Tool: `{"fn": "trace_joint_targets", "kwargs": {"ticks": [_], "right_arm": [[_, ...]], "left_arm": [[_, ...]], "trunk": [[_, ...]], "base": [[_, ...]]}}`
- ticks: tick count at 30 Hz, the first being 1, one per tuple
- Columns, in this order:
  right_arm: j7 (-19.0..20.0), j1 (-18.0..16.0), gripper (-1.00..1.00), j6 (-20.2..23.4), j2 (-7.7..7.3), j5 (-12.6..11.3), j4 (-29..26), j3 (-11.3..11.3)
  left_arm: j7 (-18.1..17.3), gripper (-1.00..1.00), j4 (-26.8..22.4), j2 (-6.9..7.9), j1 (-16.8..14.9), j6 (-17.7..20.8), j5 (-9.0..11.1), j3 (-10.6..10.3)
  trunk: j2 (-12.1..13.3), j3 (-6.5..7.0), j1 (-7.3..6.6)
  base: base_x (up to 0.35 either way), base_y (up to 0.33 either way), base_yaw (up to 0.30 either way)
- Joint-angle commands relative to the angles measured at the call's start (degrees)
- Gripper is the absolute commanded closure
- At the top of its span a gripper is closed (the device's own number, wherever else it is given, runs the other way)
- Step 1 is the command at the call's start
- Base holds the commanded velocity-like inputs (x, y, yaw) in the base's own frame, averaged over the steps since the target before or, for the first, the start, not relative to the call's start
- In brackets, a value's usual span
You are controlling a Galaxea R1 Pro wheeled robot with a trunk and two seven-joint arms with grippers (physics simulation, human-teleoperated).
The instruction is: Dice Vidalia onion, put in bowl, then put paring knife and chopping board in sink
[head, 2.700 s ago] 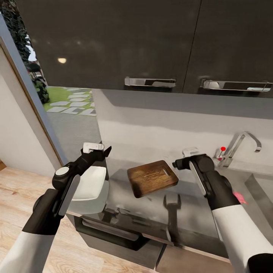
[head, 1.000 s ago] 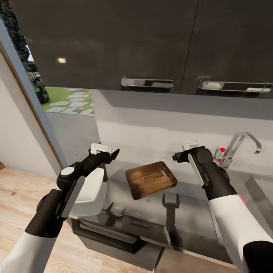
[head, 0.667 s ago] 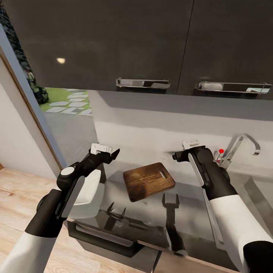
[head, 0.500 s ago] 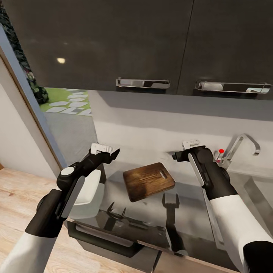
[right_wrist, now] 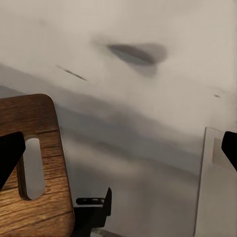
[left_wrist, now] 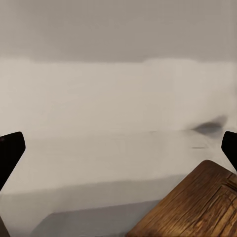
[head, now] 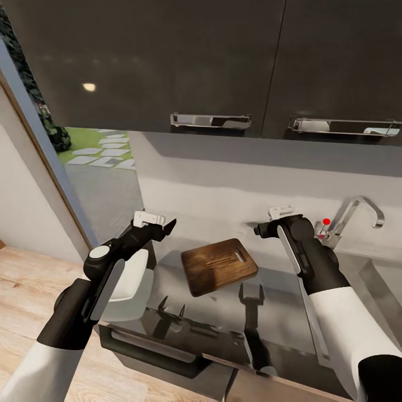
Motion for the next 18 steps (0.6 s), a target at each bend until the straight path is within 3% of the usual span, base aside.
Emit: {"fn": "trace_joint_targets", "kwargs": {"ticks": [1, 18], "right_arm": [[-0.09, -0.07, -1.00, 0.26, -0.05, 0.00, -0.06, 0.15], [-0.09, -0.07, -1.00, 0.26, 0.02, -0.02, -0.21, 0.17]], "left_arm": [[0.02, -1.00, -0.05, 0.03, -0.06, 0.35, 0.34, -0.04], [0.03, -1.00, -0.10, 0.03, -0.06, 0.35, 0.34, -0.04]], "trunk": [[-0.12, -0.13, 0.04], [-0.12, -0.22, 0.04]], "base": [[0.000, 0.000, 0.000], [0.000, 0.000, 0.003]]}}
